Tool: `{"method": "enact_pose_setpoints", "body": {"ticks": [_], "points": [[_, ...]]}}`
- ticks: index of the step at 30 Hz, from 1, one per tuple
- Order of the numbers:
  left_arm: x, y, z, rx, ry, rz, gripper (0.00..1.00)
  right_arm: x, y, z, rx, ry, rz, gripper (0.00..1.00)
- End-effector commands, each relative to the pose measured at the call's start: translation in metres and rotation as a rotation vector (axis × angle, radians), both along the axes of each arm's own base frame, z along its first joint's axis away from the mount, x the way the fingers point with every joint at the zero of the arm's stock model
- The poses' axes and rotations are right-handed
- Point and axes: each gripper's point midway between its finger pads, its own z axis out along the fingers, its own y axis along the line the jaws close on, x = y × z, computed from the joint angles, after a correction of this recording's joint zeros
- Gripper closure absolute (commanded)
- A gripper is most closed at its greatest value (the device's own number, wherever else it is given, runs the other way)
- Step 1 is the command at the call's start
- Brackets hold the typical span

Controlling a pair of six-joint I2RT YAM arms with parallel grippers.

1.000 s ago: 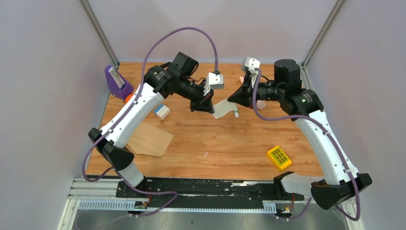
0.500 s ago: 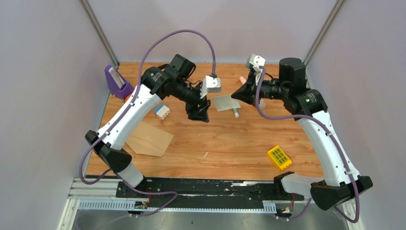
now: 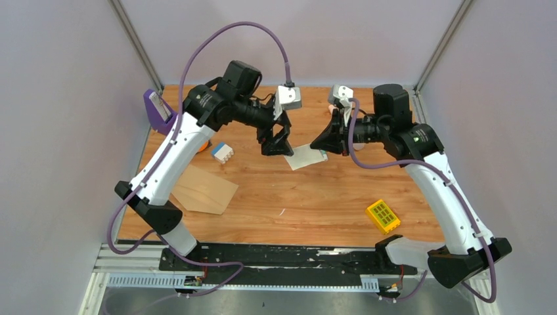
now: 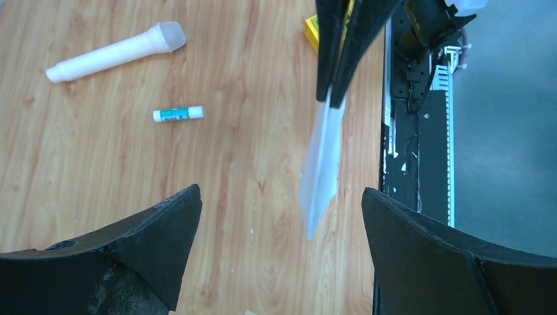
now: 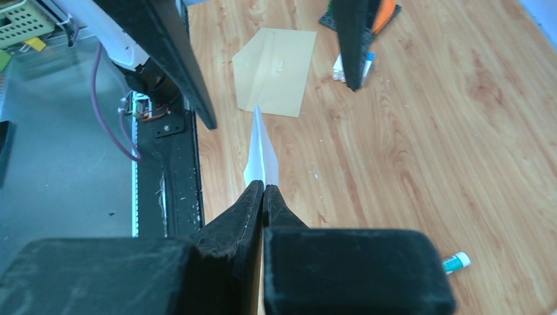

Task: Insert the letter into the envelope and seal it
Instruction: Fold the letter, then place the letter at the center of the board.

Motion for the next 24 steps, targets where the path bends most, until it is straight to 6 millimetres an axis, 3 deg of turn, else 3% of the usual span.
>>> {"method": "enact_pose_setpoints", "body": {"ticks": [1, 4, 6, 9, 10, 12, 14, 17, 20, 22, 24], "points": [[0.001, -0.016, -0.009, -0.010, 0.072, -0.030, 0.00, -0.010, 0.005, 0.004, 0.019, -0.009, 0.048, 1.00], [-0.004, -0.019, -0.026, 0.024, 0.111, -0.066, 0.04, -0.009, 0.004, 0.013, 0.027, -0.041, 0.034, 1.00], [-0.011, -0.020, -0.032, 0.035, 0.131, -0.094, 0.14, -0.009, 0.004, 0.016, 0.032, -0.045, 0.033, 1.00], [-0.016, -0.020, -0.034, 0.037, 0.143, -0.116, 0.47, -0.010, 0.005, 0.019, 0.039, -0.044, 0.039, 1.00], [-0.018, -0.021, -0.034, 0.036, 0.145, -0.121, 0.70, -0.010, 0.005, 0.019, 0.039, -0.041, 0.041, 1.00], [-0.018, -0.020, -0.033, 0.036, 0.145, -0.124, 0.96, -0.009, 0.006, 0.018, 0.039, -0.036, 0.045, 1.00], [-0.019, -0.020, -0.032, 0.035, 0.141, -0.124, 1.00, -0.010, 0.007, 0.016, 0.040, -0.025, 0.056, 0.94], [-0.020, -0.019, -0.030, 0.032, 0.136, -0.122, 1.00, -0.013, 0.010, 0.017, 0.051, -0.013, 0.077, 0.64], [-0.021, -0.019, -0.029, 0.030, 0.137, -0.124, 1.00, -0.010, 0.011, 0.019, 0.052, -0.005, 0.072, 0.54], [-0.021, -0.019, -0.029, 0.030, 0.136, -0.125, 1.00, -0.006, 0.012, 0.019, 0.049, -0.003, 0.063, 0.63], [-0.021, -0.018, -0.030, 0.032, 0.135, -0.124, 1.00, 0.001, 0.011, 0.019, 0.037, -0.018, 0.034, 0.90]]}}
